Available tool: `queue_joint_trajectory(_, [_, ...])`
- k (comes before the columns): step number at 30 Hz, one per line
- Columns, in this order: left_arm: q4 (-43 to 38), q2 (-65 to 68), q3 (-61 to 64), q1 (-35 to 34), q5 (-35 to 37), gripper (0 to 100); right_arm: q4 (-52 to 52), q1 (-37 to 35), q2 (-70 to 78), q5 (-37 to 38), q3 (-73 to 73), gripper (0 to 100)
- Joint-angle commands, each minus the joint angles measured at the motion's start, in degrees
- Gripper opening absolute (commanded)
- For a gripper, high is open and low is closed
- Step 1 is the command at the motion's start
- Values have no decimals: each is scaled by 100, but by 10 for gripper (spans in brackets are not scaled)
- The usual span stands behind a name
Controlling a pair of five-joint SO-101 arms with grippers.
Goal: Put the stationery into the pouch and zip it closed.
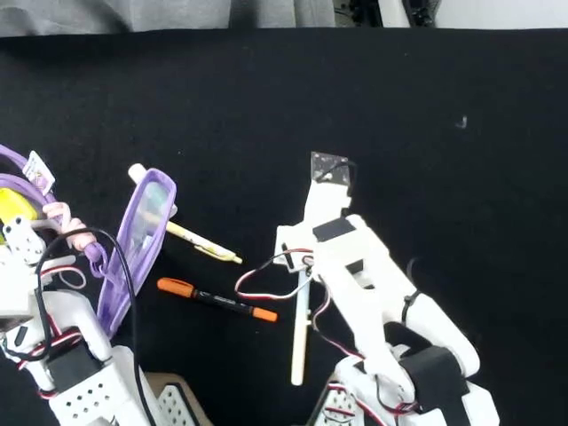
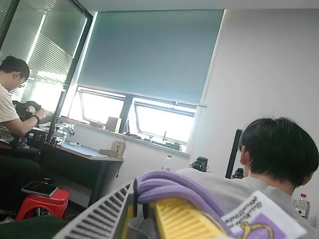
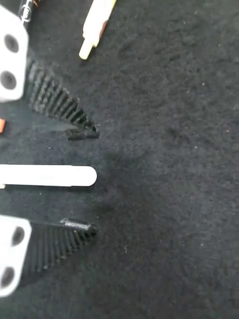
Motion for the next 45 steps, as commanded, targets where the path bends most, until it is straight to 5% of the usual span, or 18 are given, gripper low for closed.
queue_joint_trajectory(1, [-105, -18, -40, -4, 35, 30, -88, 35, -4, -26, 4, 254])
queue_joint_trajectory(4, [-105, -18, -40, -4, 35, 30, -88, 26, -4, -26, 22, 230])
queue_joint_trajectory(9, [-105, -18, -40, -4, 35, 30, -123, -88, -4, 88, 22, 49])
queue_joint_trajectory(17, [-105, -18, -66, -66, 35, 30, -123, -114, 4, 580, 31, 12])
queue_joint_trajectory(29, [-105, -18, -57, -57, 35, 30, 809, -132, -22, 976, -4, 276])
queue_joint_trajectory(36, [-105, -18, -48, -57, 35, 30, 1969, 88, -163, 1442, -637, 286])
queue_joint_trajectory(45, [-105, -18, -48, -66, 35, 30, 624, 404, -127, 1231, -321, 286])
